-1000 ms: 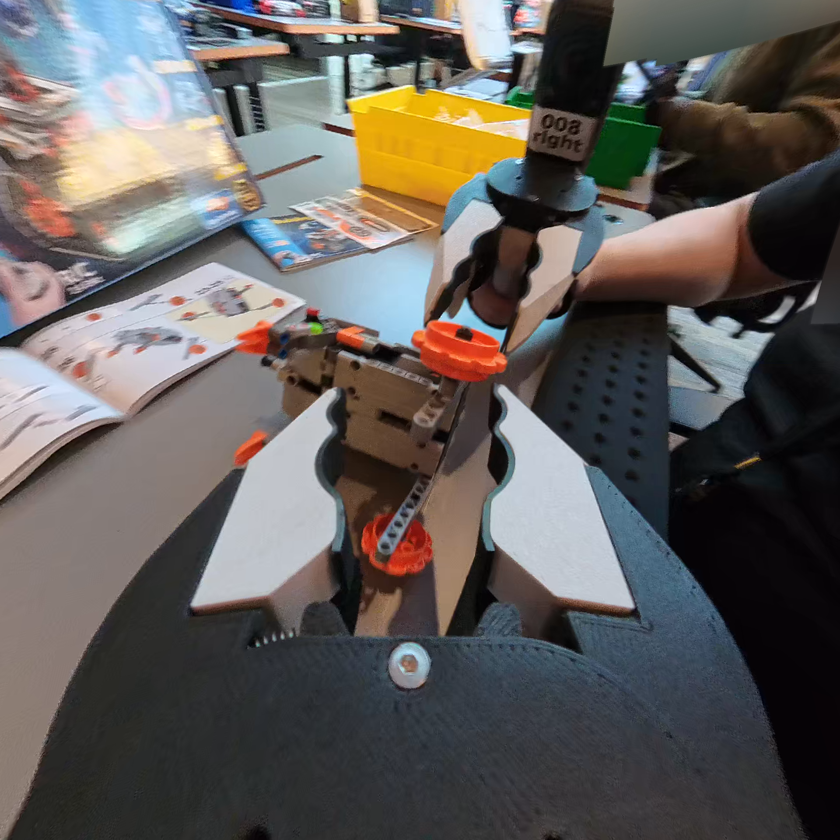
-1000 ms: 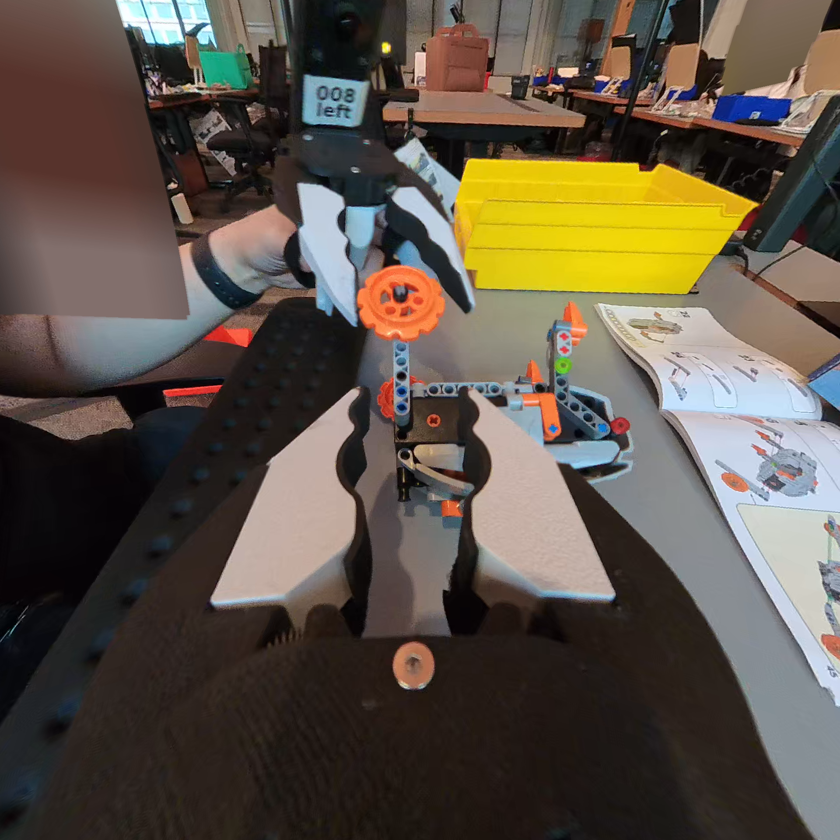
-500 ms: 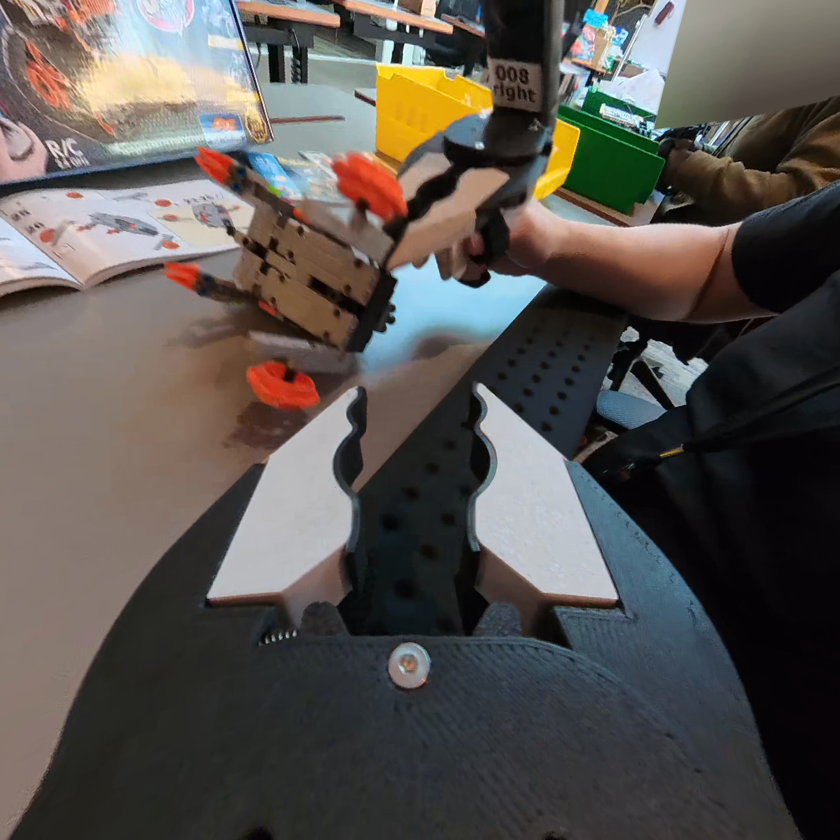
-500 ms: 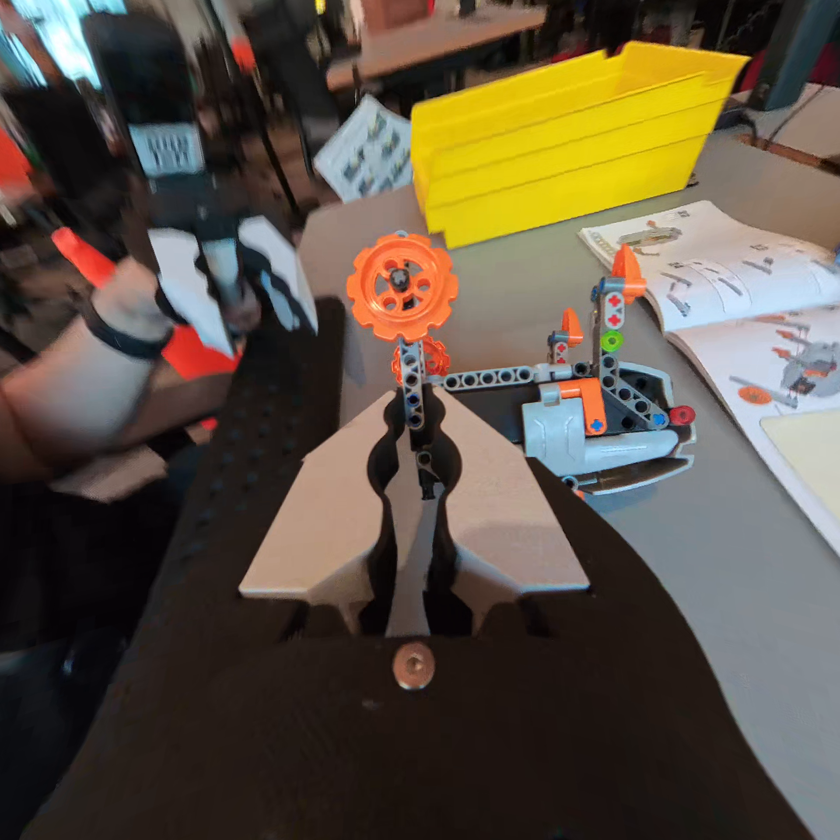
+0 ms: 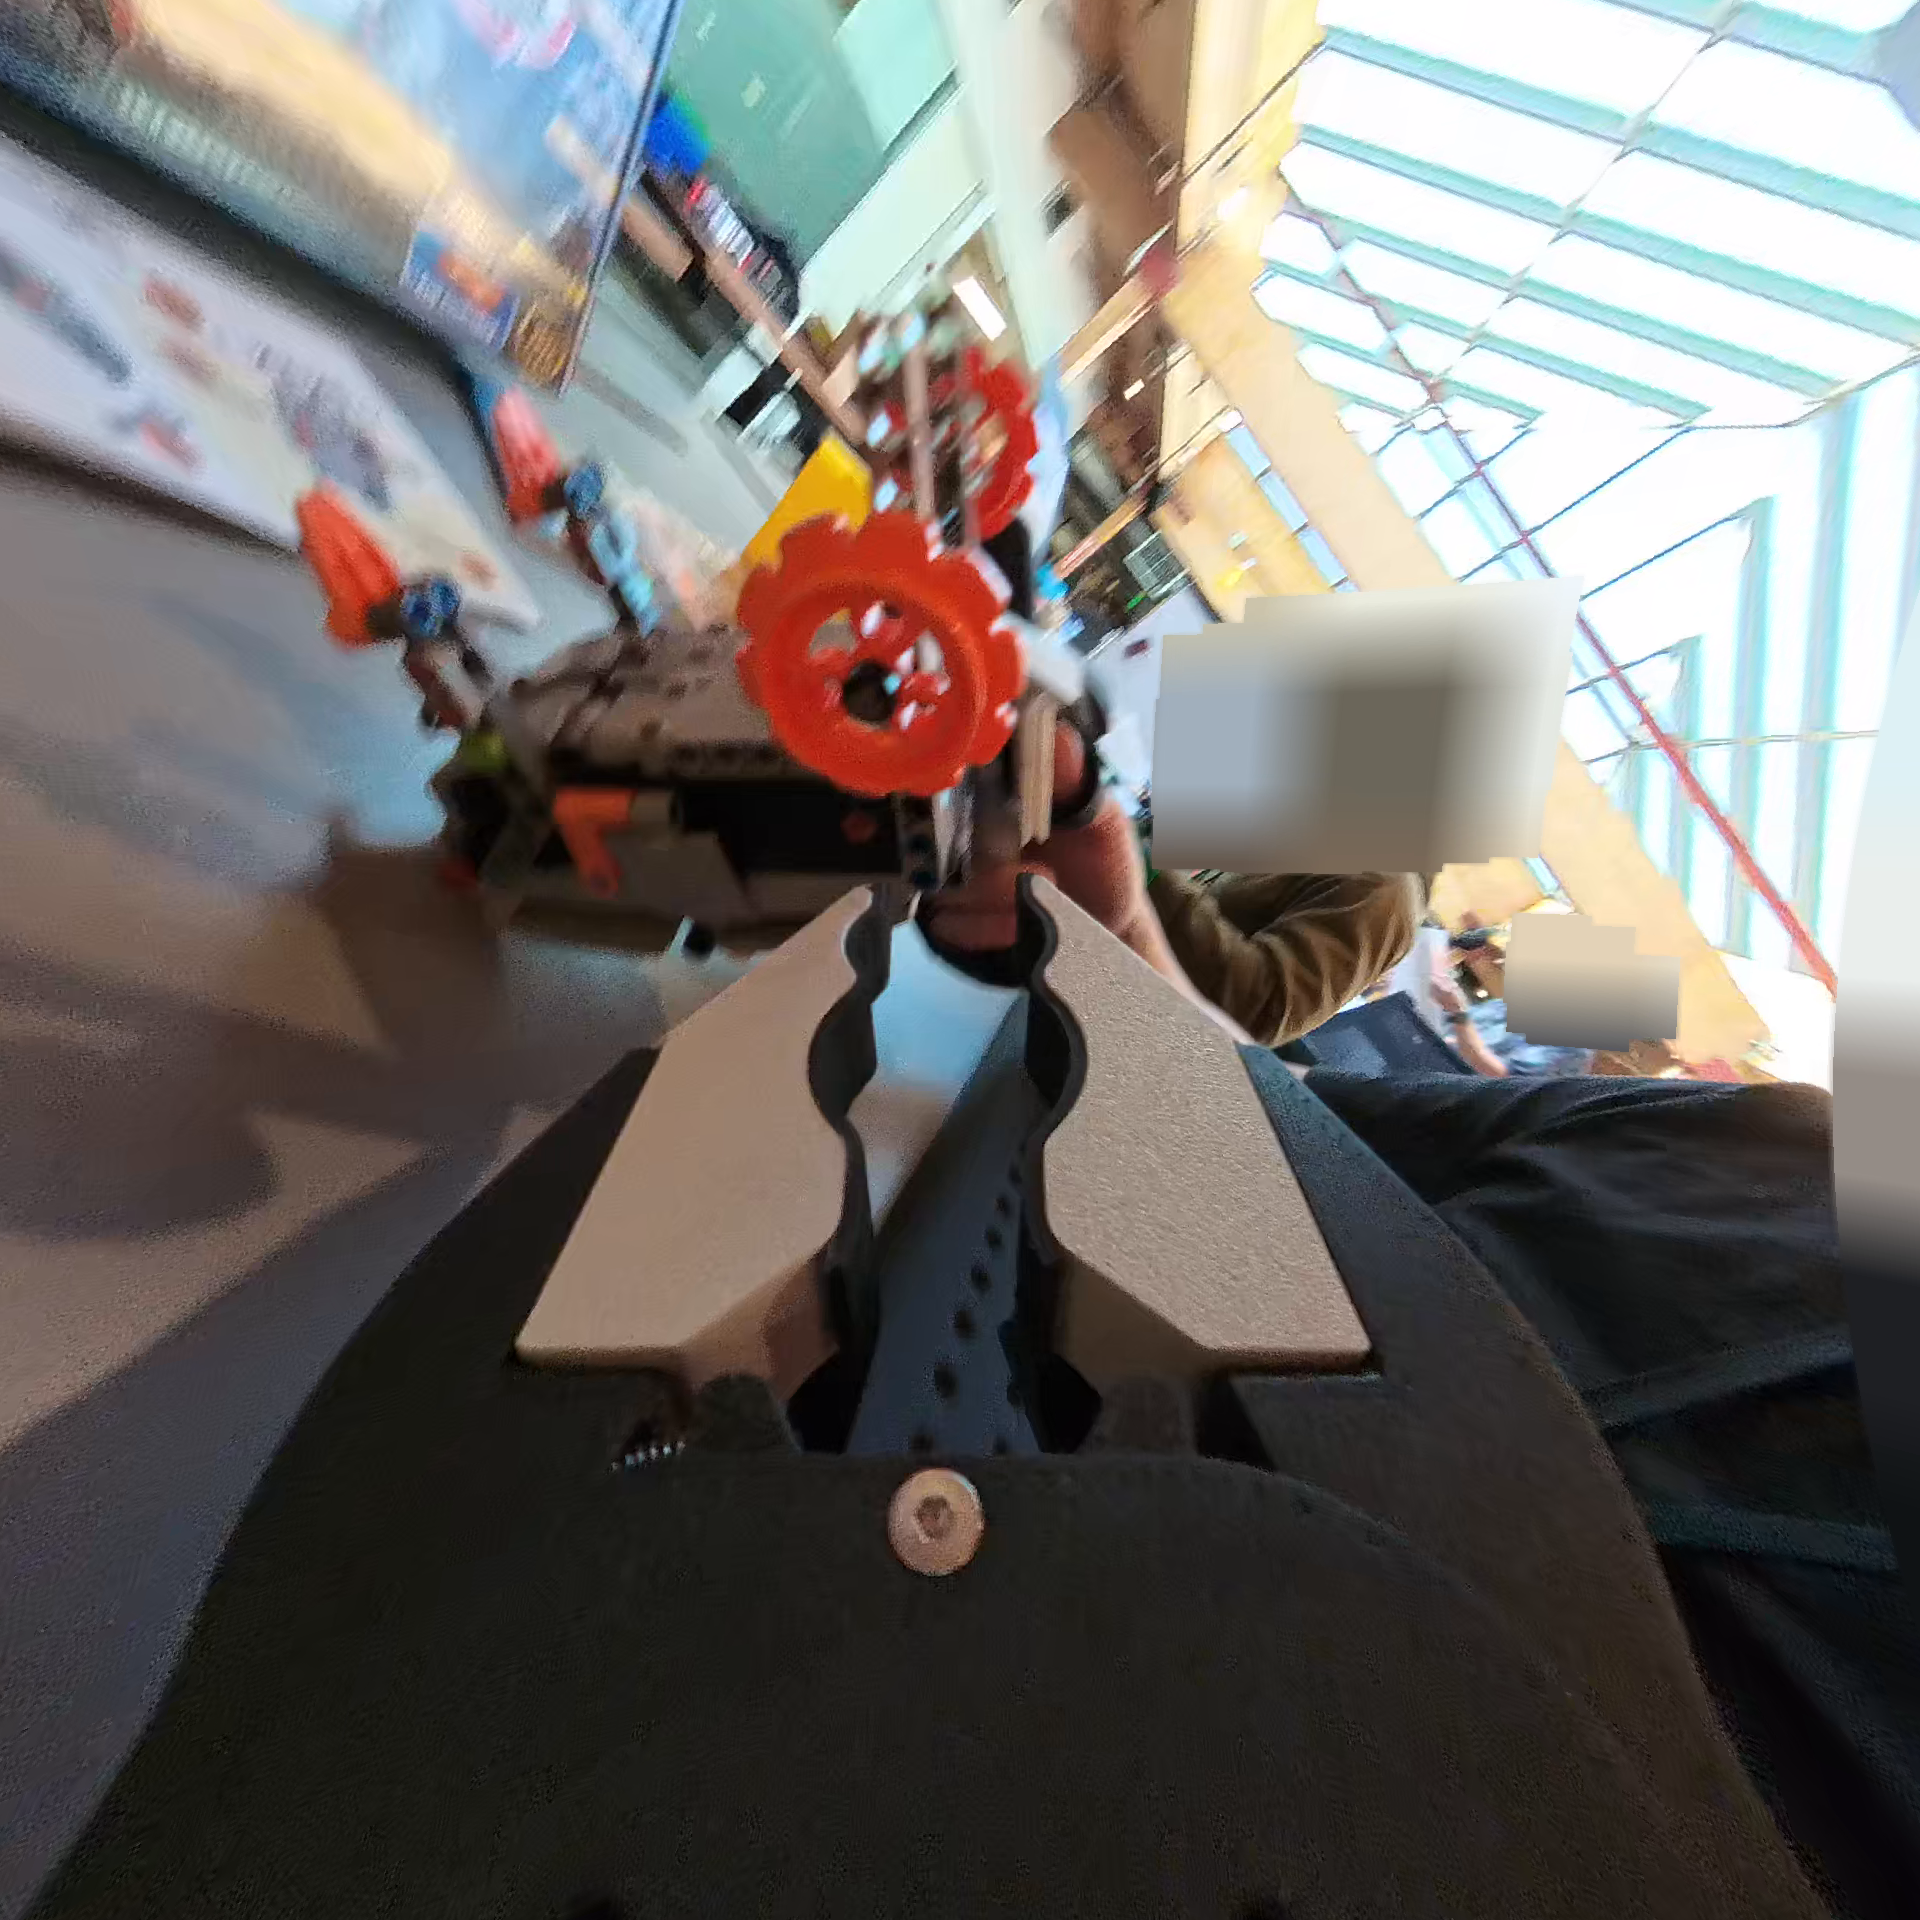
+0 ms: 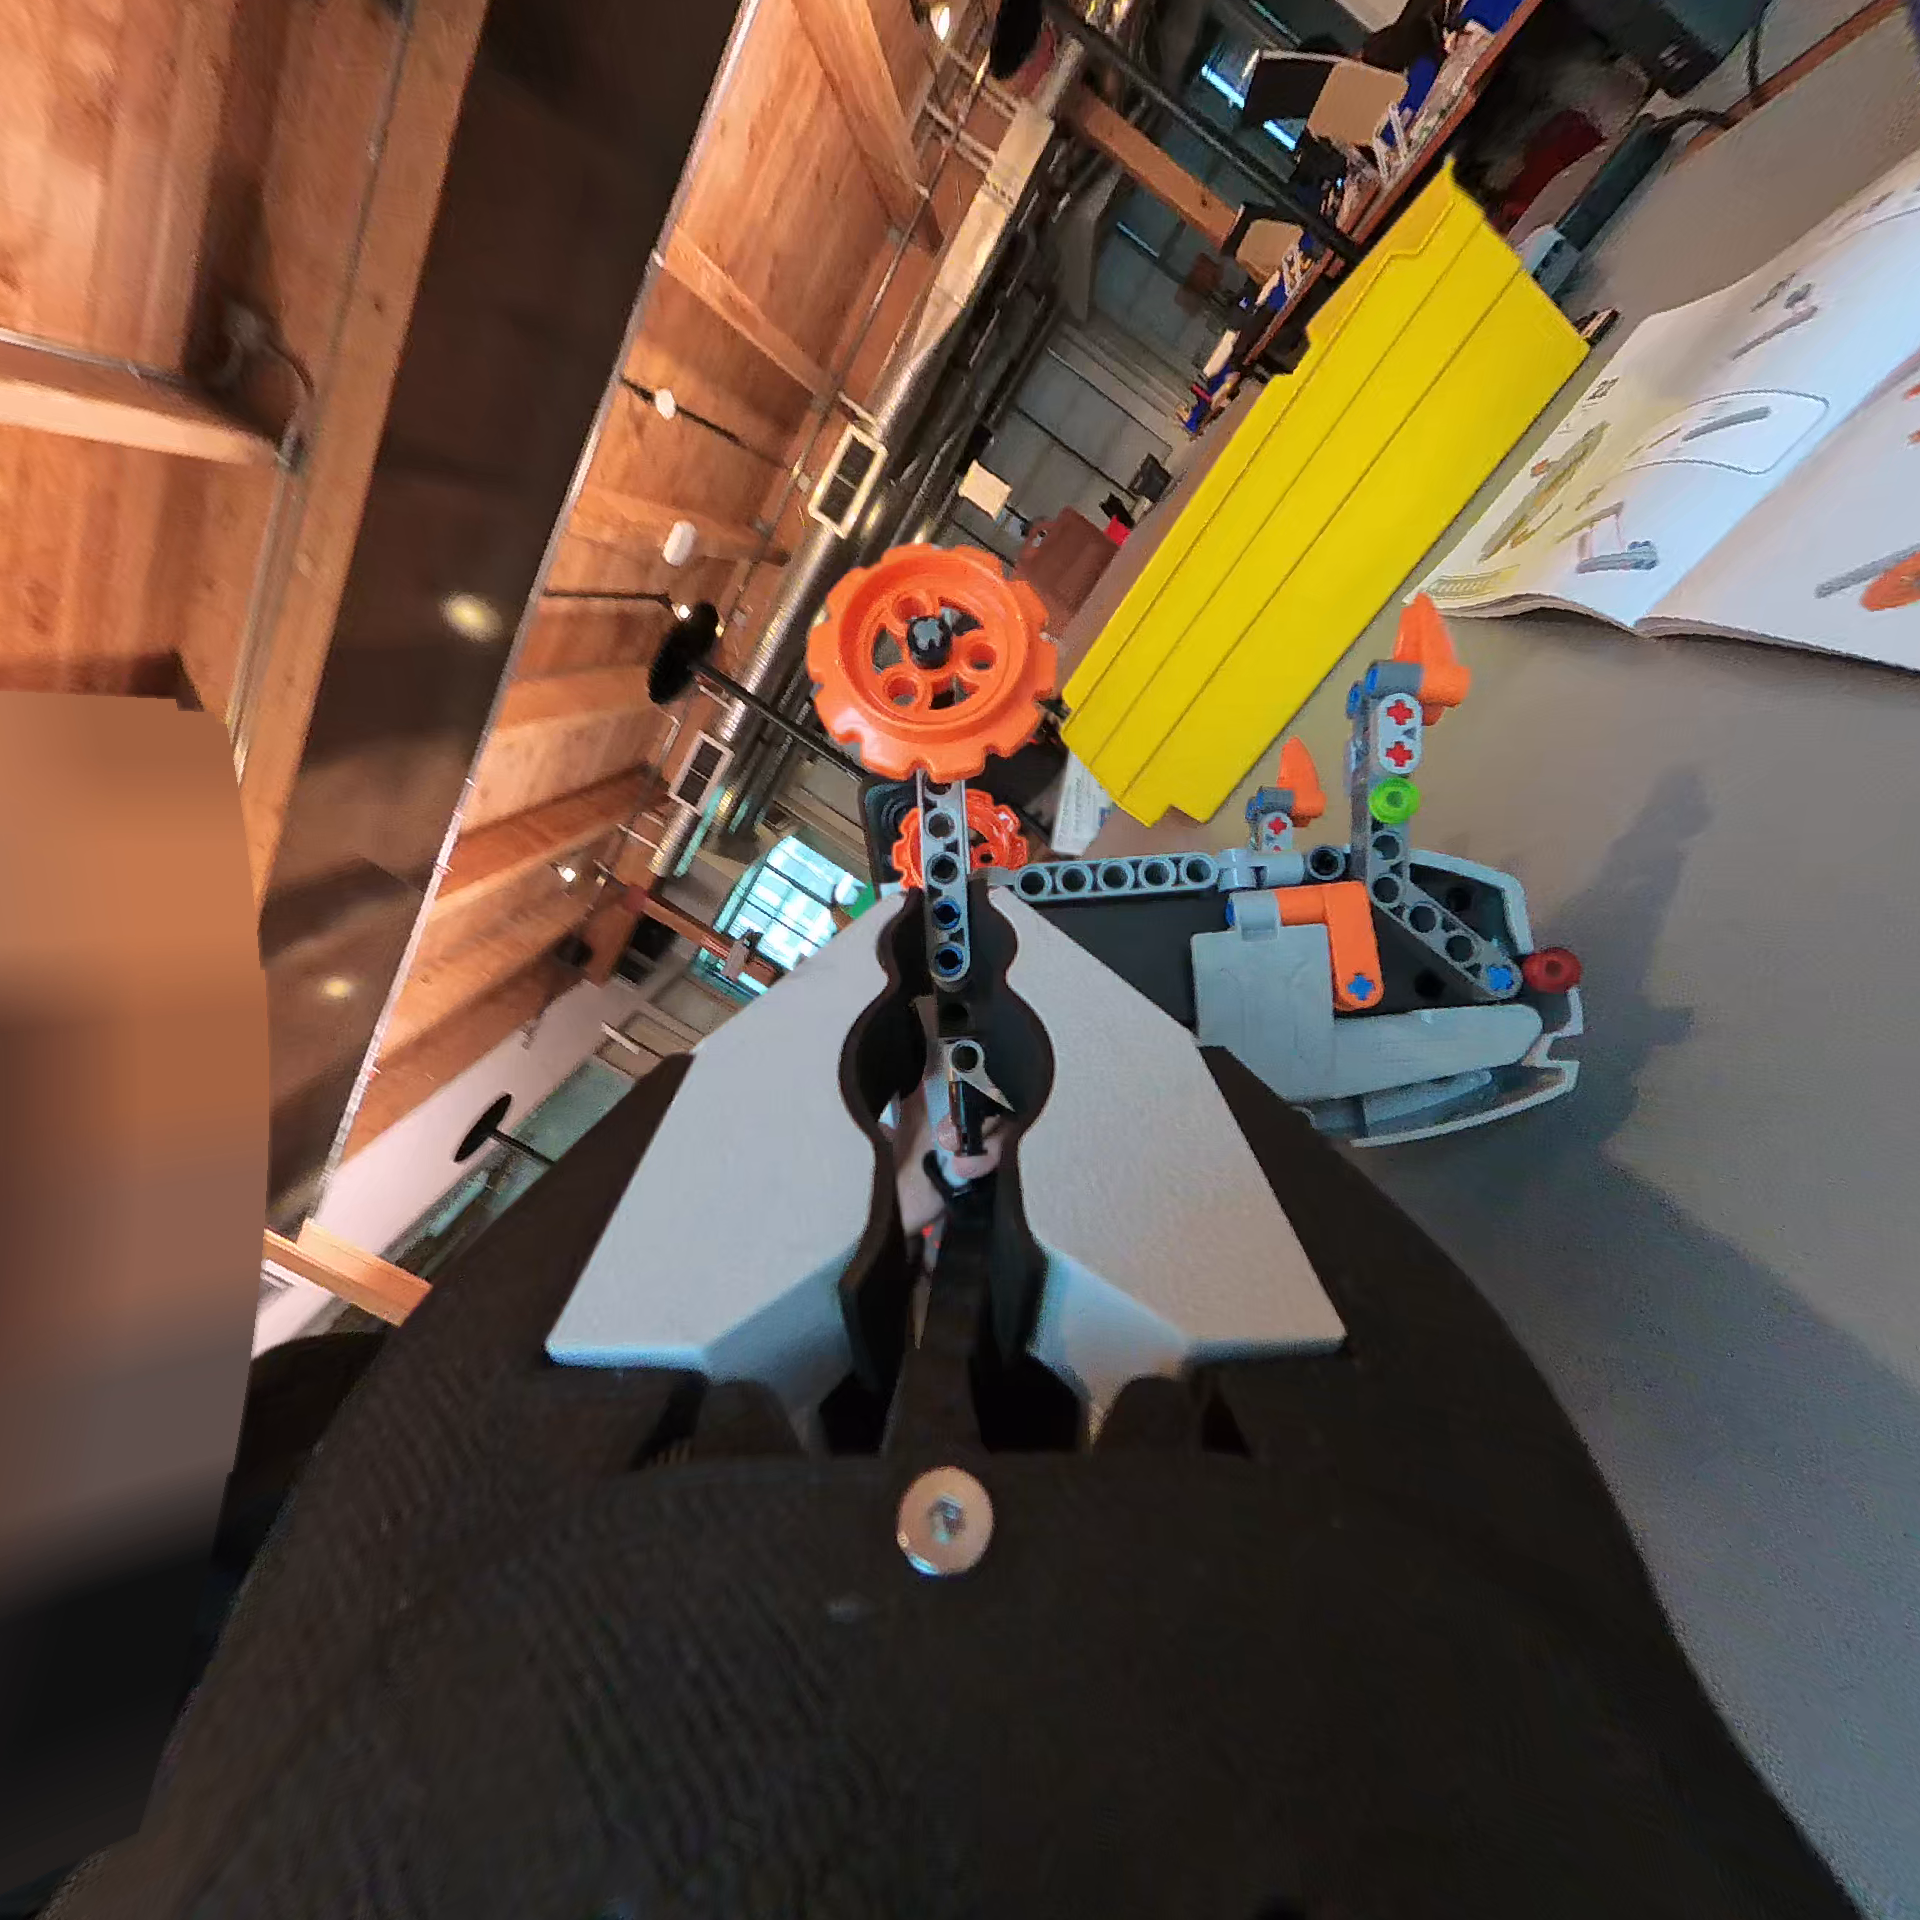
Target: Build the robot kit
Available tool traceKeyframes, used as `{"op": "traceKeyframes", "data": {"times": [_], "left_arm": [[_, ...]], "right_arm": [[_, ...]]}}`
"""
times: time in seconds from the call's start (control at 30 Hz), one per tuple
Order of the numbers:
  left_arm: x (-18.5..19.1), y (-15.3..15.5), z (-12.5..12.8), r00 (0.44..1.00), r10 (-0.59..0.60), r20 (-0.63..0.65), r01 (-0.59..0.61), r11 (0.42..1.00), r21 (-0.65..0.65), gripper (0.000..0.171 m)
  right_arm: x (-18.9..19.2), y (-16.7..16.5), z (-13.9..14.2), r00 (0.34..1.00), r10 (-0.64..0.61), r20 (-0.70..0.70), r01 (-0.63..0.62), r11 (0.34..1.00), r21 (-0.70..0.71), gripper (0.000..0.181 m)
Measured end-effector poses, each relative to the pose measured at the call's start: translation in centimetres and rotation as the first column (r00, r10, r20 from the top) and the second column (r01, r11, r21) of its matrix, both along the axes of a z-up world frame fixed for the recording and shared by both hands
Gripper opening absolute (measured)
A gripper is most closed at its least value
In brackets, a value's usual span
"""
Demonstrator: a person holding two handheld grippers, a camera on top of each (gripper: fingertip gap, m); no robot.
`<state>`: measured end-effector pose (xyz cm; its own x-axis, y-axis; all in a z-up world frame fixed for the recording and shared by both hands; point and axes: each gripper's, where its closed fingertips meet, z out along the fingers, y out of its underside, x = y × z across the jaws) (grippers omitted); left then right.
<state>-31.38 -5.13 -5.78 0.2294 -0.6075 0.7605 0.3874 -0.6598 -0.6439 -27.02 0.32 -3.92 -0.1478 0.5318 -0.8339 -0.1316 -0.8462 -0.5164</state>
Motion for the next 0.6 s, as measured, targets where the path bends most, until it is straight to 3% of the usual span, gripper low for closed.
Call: {"op": "traceKeyframes", "data": {"times": [0.07,0.2,0.4,0.6], "left_arm": [[0.4,0.5,1.0,1.000,-0.003,0.031,0.000,0.997,0.079,0.019],[1.1,1.8,0.9,0.999,-0.019,0.051,0.016,0.998,0.056,0.003],[1.6,2.5,1.0,0.981,-0.062,0.185,0.066,0.998,-0.011,0.000],[1.4,1.9,1.3,0.997,0.036,0.067,-0.043,0.994,0.103,0.000]], "right_arm": [[0.6,0.5,0.1,0.999,-0.012,-0.037,0.010,0.999,-0.040,0.005],[1.5,1.4,0.1,0.997,-0.027,-0.067,0.022,0.997,-0.075,0.005],[2.1,1.8,0.1,0.994,-0.027,-0.107,0.015,0.993,-0.116,0.005],[1.5,1.5,0.2,0.993,-0.029,-0.110,0.018,0.995,-0.102,0.005]]}}
